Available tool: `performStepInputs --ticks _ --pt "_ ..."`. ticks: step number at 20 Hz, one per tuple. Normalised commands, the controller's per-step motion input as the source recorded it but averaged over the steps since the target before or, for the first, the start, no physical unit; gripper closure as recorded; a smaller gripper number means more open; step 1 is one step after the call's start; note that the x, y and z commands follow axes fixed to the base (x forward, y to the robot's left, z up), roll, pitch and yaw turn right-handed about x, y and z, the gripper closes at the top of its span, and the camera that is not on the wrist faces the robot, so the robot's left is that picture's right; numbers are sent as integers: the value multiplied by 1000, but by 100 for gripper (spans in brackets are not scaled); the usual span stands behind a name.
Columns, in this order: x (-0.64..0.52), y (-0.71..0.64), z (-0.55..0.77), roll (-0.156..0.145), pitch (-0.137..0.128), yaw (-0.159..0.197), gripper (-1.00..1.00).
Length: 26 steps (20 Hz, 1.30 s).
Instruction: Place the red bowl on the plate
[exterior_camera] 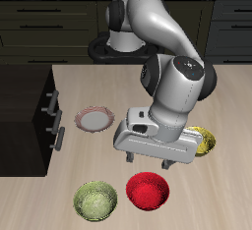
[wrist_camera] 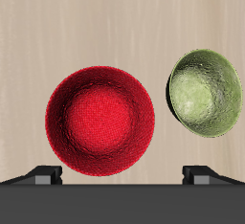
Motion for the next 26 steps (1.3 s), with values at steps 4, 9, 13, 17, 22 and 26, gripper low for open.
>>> performStepInputs --ticks 4,9,13,17,22,26 --pt "7 -100 -197 -8 38 -27 -100" --pt "24 -71 -158 -15 21 -9 -100" --pt "46 -141 -151 -13 25 -18 -100" --pt "25 -144 -215 -12 23 7 -100" --pt "24 -111 -253 -5 41 -13 -100" --pt "19 -39 -215 106 51 -84 -100"
